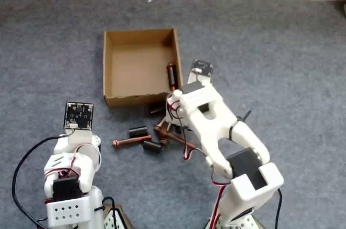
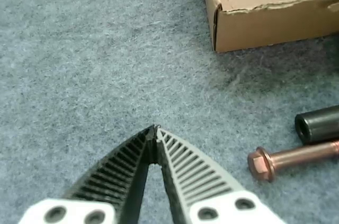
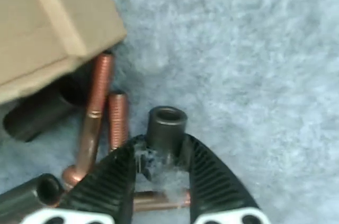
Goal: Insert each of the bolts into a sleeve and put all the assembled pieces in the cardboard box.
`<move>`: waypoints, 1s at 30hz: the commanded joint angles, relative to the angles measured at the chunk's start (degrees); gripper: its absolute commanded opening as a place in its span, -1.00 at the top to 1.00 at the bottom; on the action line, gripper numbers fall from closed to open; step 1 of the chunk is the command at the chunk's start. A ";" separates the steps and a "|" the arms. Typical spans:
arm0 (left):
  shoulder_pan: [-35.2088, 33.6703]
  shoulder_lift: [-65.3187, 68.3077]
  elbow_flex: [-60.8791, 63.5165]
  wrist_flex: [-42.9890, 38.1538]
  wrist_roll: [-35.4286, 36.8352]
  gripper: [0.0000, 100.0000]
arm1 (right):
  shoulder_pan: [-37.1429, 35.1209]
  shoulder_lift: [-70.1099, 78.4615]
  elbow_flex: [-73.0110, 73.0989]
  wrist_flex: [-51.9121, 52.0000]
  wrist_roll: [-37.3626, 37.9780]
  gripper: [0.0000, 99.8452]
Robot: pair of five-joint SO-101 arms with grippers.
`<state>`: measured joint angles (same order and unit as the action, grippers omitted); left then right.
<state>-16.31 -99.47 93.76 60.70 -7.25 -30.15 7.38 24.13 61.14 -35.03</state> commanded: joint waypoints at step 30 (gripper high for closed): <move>19.47 9.01 -25.71 11.60 -8.18 0.98 | 25.98 -20.88 17.27 -30.64 2.37 0.99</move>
<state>-1.45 -97.45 71.69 72.13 -15.25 -7.03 -10.46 41.98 31.87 -29.67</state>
